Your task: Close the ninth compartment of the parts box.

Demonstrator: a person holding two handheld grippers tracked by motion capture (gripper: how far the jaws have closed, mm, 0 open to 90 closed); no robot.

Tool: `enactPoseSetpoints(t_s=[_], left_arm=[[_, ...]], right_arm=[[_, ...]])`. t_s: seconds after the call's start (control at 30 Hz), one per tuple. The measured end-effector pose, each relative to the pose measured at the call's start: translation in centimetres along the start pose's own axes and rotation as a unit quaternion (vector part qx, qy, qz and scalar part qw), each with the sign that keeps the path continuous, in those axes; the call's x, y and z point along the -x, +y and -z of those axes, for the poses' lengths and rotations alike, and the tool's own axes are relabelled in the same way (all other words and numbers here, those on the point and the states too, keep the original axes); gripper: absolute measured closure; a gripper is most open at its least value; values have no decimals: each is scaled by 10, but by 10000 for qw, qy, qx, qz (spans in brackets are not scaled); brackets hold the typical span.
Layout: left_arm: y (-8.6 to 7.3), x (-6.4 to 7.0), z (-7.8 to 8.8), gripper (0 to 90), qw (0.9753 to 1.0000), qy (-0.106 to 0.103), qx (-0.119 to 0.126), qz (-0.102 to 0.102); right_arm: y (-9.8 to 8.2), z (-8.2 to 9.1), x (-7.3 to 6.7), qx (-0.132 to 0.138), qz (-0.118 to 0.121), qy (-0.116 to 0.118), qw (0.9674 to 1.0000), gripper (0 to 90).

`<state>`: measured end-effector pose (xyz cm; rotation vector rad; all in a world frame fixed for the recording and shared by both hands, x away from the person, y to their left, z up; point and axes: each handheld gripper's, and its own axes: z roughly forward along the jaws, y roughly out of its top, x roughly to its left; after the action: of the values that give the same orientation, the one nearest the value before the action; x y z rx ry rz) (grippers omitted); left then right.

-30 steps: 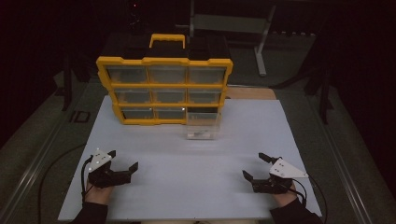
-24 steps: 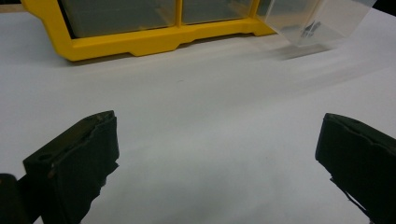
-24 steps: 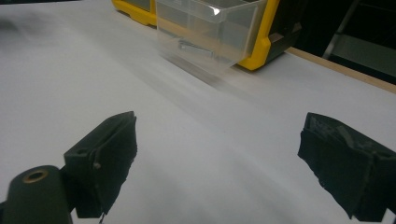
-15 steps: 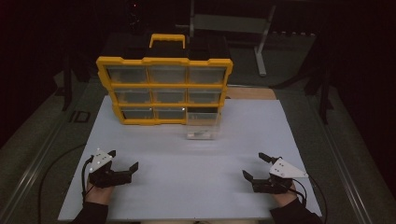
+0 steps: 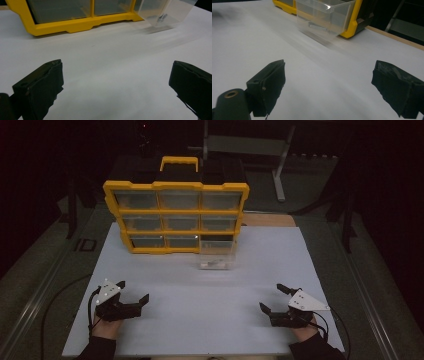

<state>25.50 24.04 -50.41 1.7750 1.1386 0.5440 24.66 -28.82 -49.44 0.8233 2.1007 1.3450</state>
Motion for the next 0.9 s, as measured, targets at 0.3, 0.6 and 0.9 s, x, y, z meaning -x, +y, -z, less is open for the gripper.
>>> enactPoseSetpoints(t_s=[0.3,0.6,0.9], left_arm=[[0,1,0,1,10000,-10,2,-19],[0,0,2,0,10000,-17,19,3],[1,-1,3,1,10000,-14,50,13]], right_arm=[[2,3,0,35,-12,-30,10000,114],[8,6,-2,52,21,-76,10000,114],[22,13,-4,126,14,-192,9997,114]])
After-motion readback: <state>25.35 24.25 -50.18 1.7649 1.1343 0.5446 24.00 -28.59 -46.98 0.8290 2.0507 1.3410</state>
